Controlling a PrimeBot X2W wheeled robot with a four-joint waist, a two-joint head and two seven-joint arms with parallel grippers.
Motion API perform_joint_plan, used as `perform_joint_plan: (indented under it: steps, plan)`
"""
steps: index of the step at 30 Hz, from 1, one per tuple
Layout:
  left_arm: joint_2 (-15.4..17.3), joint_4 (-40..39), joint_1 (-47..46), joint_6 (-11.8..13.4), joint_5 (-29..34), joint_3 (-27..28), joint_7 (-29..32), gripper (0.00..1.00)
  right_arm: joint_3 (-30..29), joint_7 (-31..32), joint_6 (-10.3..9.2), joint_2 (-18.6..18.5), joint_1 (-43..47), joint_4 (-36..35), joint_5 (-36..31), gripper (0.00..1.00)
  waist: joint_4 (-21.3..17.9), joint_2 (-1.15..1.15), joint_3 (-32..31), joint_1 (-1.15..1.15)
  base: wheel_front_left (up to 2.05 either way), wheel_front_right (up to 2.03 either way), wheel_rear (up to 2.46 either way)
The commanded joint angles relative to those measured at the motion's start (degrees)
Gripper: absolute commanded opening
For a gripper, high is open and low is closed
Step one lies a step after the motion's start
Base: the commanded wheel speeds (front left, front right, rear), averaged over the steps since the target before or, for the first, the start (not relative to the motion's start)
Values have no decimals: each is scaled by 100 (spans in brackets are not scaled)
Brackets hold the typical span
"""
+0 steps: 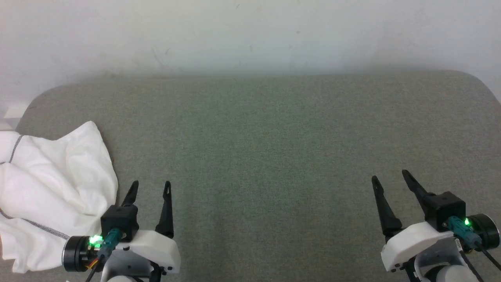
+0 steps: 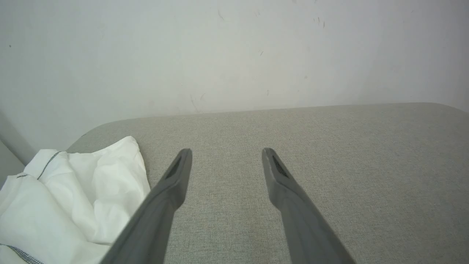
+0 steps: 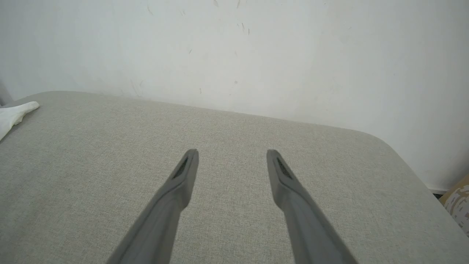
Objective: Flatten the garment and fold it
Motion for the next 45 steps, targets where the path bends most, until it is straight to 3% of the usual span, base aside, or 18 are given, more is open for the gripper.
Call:
perform_joint_plan:
  steps: [1, 24, 45]
  plan:
    - [0, -4, 2, 4, -4, 12, -9, 100, 12, 1, 0, 2, -4, 6, 15, 100, -8, 0, -2, 0, 0, 0, 0]
    - [86, 78, -81, 97, -73, 183, -283, 100, 135, 113, -1, -16, -117, 95, 229, 100, 323, 0, -51, 0, 0, 0, 0]
    - [108, 112, -332, 241, -178, 458, -584, 100, 312, 375, -3, -111, -348, -19, 794, 100, 1332, 0, -19, 0, 0, 0, 0]
